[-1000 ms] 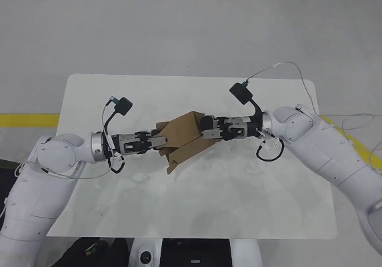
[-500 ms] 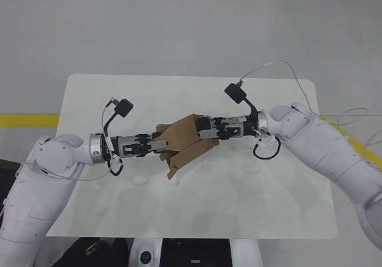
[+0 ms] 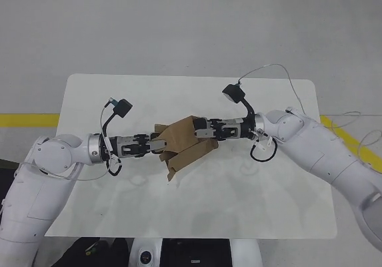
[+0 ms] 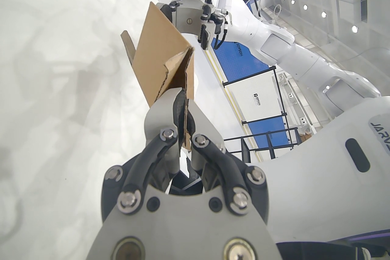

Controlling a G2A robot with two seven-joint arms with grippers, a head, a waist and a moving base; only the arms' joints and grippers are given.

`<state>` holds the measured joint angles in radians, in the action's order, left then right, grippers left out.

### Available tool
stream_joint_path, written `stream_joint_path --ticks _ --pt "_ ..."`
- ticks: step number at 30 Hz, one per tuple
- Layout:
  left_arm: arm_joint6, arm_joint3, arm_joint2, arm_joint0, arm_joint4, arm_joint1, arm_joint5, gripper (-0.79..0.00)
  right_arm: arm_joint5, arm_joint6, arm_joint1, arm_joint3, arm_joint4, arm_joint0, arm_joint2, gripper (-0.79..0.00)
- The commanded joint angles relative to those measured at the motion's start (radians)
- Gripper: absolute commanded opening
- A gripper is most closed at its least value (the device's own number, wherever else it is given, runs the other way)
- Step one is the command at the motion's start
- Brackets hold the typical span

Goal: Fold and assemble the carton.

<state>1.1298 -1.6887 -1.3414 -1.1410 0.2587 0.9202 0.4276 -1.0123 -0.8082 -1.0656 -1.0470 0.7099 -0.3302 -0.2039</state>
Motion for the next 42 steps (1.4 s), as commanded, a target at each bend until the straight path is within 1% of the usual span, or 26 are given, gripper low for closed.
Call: stream_joint_path --ticks 1,12,15,20,22,31,33,34,36,37,38,39,42 --pt "0.000 0.001 0.000 0.000 0.000 -0.001 -0.001 -0.785 0.000 0.000 0.004 -0.010 0.021 0.000 0.005 -0.456" --pt "0.000 0.002 -0.001 0.001 -0.002 -0.001 0.000 -0.785 0.000 0.000 0.007 -0.015 0.040 -0.002 0.003 -0.462" --pt "0.000 0.002 -0.001 0.001 -0.002 -0.001 0.000 -0.785 0.000 0.000 0.007 -0.015 0.040 -0.002 0.003 -0.496" --pt "0.000 0.002 -0.001 0.001 -0.002 -0.001 0.000 -0.785 0.000 0.000 0.007 -0.015 0.040 -0.002 0.003 -0.517" --pt "0.000 0.002 -0.001 0.001 -0.002 -0.001 0.000 -0.785 0.000 0.000 0.007 -0.015 0.040 -0.002 0.003 -0.496" --pt "0.000 0.002 -0.001 0.001 -0.002 -0.001 0.000 -0.785 0.000 0.000 0.007 -0.015 0.040 -0.002 0.003 -0.449" --pt "0.000 0.002 -0.001 0.001 -0.002 -0.001 0.000 -0.785 0.000 0.000 0.007 -0.015 0.040 -0.002 0.003 -0.403" --pt "0.000 0.002 -0.001 0.001 -0.002 -0.001 0.000 -0.785 0.000 0.000 0.007 -0.015 0.040 -0.002 0.003 -0.311" --pt "0.000 0.002 -0.001 0.001 -0.002 -0.001 0.000 -0.785 0.000 0.000 0.007 -0.015 0.040 -0.002 0.003 -0.209" --pt "0.000 0.002 -0.001 0.001 -0.002 -0.001 0.000 -0.785 0.000 0.000 0.007 -0.015 0.040 -0.002 0.003 -0.037" --pt "-0.010 0.015 -0.010 0.005 -0.003 -0.002 -0.003 -0.785 0.024 -0.024 0.010 0.006 0.023 -0.010 0.021 0.000" --pt "-0.017 0.027 -0.018 0.009 -0.004 -0.003 -0.004 -0.785 0.045 -0.045 0.017 0.026 0.011 0.004 0.034 0.000" --pt "-0.017 0.027 -0.018 0.009 -0.004 -0.003 -0.004 -0.785 0.020 -0.020 0.029 0.034 0.007 0.017 0.034 0.000"
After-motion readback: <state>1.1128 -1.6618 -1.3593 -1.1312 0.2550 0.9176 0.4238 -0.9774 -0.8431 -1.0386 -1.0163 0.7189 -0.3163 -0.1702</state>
